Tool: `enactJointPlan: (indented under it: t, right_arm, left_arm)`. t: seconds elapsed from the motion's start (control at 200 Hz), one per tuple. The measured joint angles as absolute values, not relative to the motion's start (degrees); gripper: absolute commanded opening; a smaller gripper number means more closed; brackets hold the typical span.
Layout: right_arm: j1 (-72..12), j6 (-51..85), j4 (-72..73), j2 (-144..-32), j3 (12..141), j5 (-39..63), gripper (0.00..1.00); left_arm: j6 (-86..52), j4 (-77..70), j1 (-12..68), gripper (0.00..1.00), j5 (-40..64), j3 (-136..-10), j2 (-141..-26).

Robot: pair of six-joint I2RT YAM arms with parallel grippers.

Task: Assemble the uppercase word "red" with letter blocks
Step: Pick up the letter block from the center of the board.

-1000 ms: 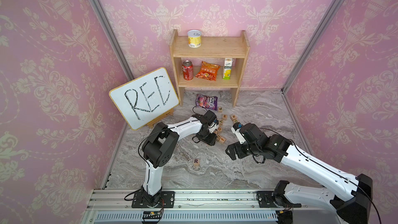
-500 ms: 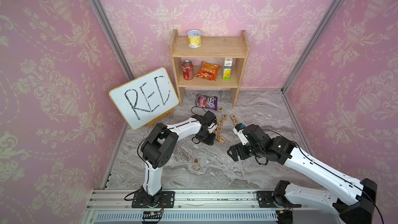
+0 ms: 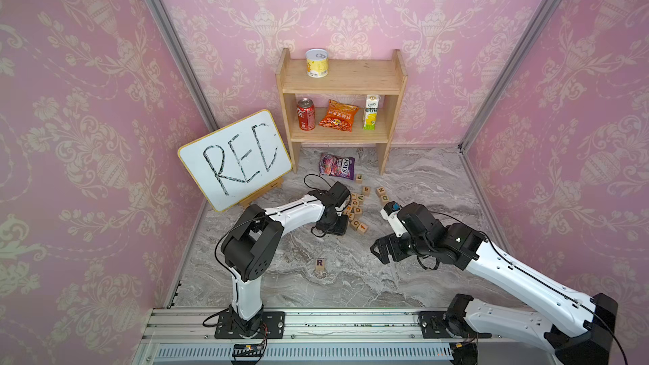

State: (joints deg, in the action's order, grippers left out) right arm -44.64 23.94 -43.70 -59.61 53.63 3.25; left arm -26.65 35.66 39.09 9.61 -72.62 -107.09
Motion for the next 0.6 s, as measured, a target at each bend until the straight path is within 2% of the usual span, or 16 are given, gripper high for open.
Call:
enactJointPlan:
  t: [0.335,0.595]
  right_arm:
    - [-45.6,24.3,-43.0,-58.4,52.8,3.2,1.00]
    - [-49.1,26.3,-42.7,-56.5,51.5,2.5,1.00]
  left_arm:
    - [-37.7,43.6,45.7,0.00,-2.0,-78.3,-106.8]
    - [-45.9,45.4,46.4,0.00,-4.4,-78.2,-105.0]
